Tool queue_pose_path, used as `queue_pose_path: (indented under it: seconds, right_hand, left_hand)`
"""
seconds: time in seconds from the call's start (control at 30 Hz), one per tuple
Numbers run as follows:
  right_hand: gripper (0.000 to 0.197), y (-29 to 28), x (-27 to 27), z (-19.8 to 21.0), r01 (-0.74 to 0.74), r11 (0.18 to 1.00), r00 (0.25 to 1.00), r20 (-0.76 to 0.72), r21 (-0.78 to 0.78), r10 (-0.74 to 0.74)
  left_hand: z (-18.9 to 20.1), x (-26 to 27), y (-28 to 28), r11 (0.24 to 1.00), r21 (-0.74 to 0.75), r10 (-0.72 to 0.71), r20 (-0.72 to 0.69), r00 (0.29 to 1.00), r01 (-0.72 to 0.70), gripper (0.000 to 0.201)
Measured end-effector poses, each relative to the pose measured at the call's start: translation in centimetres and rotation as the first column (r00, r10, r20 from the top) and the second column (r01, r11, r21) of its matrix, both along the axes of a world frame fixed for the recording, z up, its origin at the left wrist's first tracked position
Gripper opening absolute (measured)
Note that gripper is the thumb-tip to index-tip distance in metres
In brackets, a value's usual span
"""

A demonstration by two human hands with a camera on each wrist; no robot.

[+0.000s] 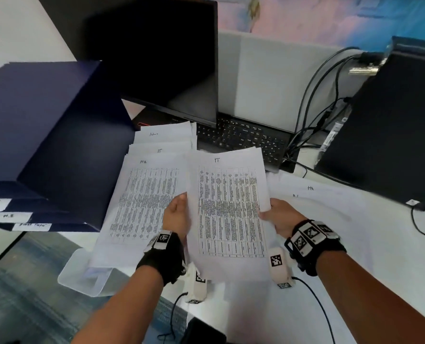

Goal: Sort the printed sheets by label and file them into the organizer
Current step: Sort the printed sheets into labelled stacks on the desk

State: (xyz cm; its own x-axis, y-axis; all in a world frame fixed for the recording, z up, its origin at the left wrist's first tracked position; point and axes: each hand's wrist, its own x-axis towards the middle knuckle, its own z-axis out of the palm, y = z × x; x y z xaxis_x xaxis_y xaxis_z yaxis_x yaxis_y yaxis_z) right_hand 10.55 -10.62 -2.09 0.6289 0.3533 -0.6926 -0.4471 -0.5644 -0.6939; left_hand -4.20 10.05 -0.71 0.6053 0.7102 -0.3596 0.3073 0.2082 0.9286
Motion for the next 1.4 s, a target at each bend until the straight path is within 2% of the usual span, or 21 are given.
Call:
queue_pose_path:
  seconds: [0.03,0.1,0.2,0.27,0.33,0.4,0.47,0.5,0.57,0.63,0.67,0.7,0.77,0.83,0.87,0.93,1.0,1.07,1.17,1.33,1.4]
  right_hand:
    - [0.023,0.5,-0.3,0.1,0.025,1.0,0.999,0.024,0.004,-0.025]
    - [0.017,1.0,-0.7,0.2,0.079,0.997,0.996,0.03,-0.004,-0.079]
    - [0.013,1.5,-1.3,0.6,0.09,0.996,0.996,-0.026,-0.011,-0.091]
    - [0.011,1.6,-1.4,0.4,0.053,0.997,0.999,0.014,-0.06,-0.053]
    - [0.012,1.7,-1.5,0.4,0.037,0.989,0.992,0.121,-0.144,-0.019]
    - [0.011,1.7,-1.6,0.2,0.086,0.978,0.978,0.202,-0.188,-0.047]
    - [0.013,1.6,-1.3,-0.4,0.097,0.973,0.975,0.215,-0.209,-0.051]
    - [0.011,1.8,-1.2,-0.7,0.098,0.971,0.976,0.211,-0.219,-0.05]
    - [0.008,2.2,-1.1,-0.5,0.023,0.96,0.982,0.187,-0.279,0.031]
    - [0.036,2.7,-1.2,-0.1,-0.033,0.94,0.983,0.159,-0.34,0.092]
    - [0.044,2.8,-1.3,0.4,-0.061,0.924,0.979,0.16,-0.376,0.13]
    - [0.043,2.9,-1.4,0.4,-0.068,0.917,0.976,0.164,-0.392,0.142]
    - [0.03,3.0,-1.5,0.3,-0.07,0.906,0.973,0.174,-0.418,0.155]
    - [0.012,2.7,-1.3,-0.5,0.089,0.928,0.968,0.249,-0.362,0.005]
    - [0.011,2.5,-1.1,-1.0,0.194,0.923,0.948,0.307,-0.334,-0.088]
    - [0.025,2.1,-0.9,-1.4,0.334,0.885,0.901,0.384,-0.323,-0.201]
    - [0.037,2.0,-0.8,-0.9,0.368,0.866,0.884,0.415,-0.339,-0.213]
    - [0.043,2.0,-0.7,-0.3,0.362,0.858,0.888,0.414,-0.363,-0.199]
    - [0.043,1.9,0.1,-0.4,0.285,0.857,0.923,0.363,-0.43,-0.125]
    - [0.031,1.9,0.3,-0.8,0.105,0.872,0.955,0.294,-0.478,0.047]
    - [0.034,1.3,0.8,-1.8,-0.025,0.825,0.926,0.298,-0.564,0.233]
  left_hand:
    - [0.0,-0.1,0.7,0.999,-0.026,0.032,0.003,0.999,-0.032,0.022]
    - [0.2,-0.2,1.6,0.993,-0.079,0.088,-0.01,0.996,-0.089,0.025]
    - [0.1,-0.3,2.6,0.992,-0.069,0.103,-0.063,0.993,-0.107,0.015]
    - [0.1,-0.4,3.4,0.995,-0.038,0.087,-0.107,0.99,-0.091,0.012]
    - [-0.2,-0.2,4.2,0.996,0.069,0.064,-0.182,0.981,-0.052,0.017]
    - [-0.2,0.1,5.0,0.954,0.293,0.028,-0.312,0.95,0.068,0.02]
    - [-0.2,0.5,5.6,0.851,0.455,-0.03,-0.456,0.889,0.262,0.029]
    - [-0.1,0.6,5.9,0.795,0.484,-0.05,-0.549,0.835,0.366,0.038]
    - [0.0,0.8,5.9,0.725,0.444,-0.059,-0.722,0.689,0.527,0.06]
    - [0.0,1.1,5.6,0.673,0.372,-0.073,-0.827,0.558,0.639,0.082]
    - [0.0,1.2,5.3,0.649,0.356,-0.073,-0.85,0.522,0.672,0.087]
    - [-0.1,1.4,5.1,0.635,0.352,-0.07,-0.86,0.505,0.688,0.088]
    - [0.0,1.4,4.9,0.629,0.37,-0.059,-0.854,0.516,0.684,0.08]
    - [0.1,1.4,5.1,0.646,0.385,-0.061,-0.835,0.547,0.66,0.071]
    - [0.1,1.4,5.3,0.652,0.384,-0.069,-0.829,0.555,0.654,0.069]
    - [0.3,1.5,5.3,0.649,0.356,-0.088,-0.842,0.532,0.672,0.075]
    - [0.2,1.7,5.3,0.624,0.317,-0.085,-0.881,0.465,0.714,0.086]
    - [0.1,1.9,5.0,0.602,0.308,-0.069,-0.899,0.433,0.736,0.085]
    - [0.1,2.3,4.9,0.617,0.331,-0.06,-0.885,0.462,0.714,0.072]
    - [0.1,2.0,6.2,0.654,0.394,-0.099,-0.802,0.589,0.646,0.04]
    - [0.0,1.3,7.0,0.675,0.409,-0.164,-0.727,0.666,0.614,0.031]
